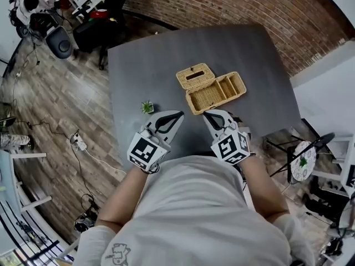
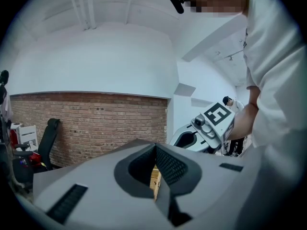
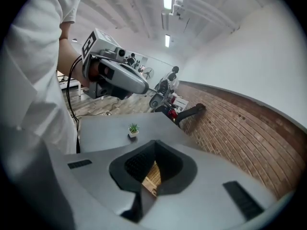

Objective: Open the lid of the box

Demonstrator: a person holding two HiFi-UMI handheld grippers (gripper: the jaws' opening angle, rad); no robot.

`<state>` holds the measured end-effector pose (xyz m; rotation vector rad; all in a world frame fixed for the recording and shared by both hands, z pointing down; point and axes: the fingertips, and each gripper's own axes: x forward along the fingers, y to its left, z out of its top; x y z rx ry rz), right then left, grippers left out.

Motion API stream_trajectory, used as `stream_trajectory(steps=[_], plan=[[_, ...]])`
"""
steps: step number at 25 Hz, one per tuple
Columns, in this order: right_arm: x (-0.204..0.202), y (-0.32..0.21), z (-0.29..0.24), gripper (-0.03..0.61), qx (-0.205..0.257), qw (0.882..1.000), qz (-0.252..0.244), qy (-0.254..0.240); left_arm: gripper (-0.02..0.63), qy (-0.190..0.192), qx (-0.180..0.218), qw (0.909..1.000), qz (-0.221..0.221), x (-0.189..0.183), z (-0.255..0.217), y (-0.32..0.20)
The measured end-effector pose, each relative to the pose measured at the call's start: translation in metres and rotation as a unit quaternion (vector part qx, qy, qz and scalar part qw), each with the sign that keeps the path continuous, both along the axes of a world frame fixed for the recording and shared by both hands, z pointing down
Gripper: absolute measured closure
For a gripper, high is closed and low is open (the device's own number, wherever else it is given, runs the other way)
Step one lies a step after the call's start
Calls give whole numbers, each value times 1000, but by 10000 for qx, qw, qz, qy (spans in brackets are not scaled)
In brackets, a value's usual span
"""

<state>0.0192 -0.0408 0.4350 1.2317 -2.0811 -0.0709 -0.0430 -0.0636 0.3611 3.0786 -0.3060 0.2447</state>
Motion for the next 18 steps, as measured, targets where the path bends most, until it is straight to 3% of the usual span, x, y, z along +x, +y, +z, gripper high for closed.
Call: stream_trajectory(steps=[10, 18], plan=[[2, 35, -38, 572, 273, 9952, 383, -860, 603, 229, 121, 9995, 203, 2, -19, 24], [26, 58, -52, 572, 207, 9945, 175, -1012, 603, 526, 201, 9982, -207, 10, -46, 45]])
